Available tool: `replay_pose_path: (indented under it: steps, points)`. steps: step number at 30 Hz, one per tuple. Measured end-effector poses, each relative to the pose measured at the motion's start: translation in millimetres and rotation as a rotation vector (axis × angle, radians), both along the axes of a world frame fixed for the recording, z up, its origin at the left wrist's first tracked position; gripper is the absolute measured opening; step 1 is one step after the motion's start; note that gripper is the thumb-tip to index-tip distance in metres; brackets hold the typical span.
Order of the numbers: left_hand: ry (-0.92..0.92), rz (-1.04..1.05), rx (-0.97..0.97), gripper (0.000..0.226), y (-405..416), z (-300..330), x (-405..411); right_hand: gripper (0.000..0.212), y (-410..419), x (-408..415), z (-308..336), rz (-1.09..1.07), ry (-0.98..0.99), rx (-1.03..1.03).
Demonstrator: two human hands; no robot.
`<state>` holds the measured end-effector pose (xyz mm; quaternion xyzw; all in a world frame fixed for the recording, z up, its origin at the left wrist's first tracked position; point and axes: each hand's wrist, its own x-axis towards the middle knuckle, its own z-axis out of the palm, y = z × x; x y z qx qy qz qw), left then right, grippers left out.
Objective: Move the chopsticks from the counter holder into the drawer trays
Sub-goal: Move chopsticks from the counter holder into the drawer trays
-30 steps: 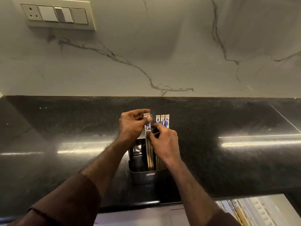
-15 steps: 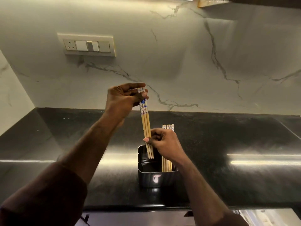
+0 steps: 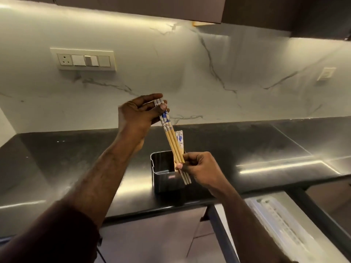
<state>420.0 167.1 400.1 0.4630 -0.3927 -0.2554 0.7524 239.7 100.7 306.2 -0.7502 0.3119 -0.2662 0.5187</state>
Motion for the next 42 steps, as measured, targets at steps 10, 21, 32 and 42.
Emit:
replay_pose_path:
  steps: [10, 21, 32, 42]
  points:
    - [-0.019, -0.122, 0.017, 0.026, -7.5, -16.1, -127.2, 0.013, 9.7, -150.6, 2.7, -0.184, 0.143, -0.054]
    - [0.066, -0.132, 0.069, 0.027, -74.5, -59.7, -333.6, 0.009, -26.2, -358.3, -10.1, -0.291, 0.281, -0.023]
    - [0.003, -0.043, 0.374, 0.026, -142.2, -156.8, -426.4, 0.010, -96.8, -461.1, -71.4, -0.298, 0.521, 0.149]
    - [-0.391, -0.106, 0.746, 0.020, -216.6, -289.3, -437.3, 0.013, -172.4, -477.4, -153.4, -0.324, 0.789, 0.399]
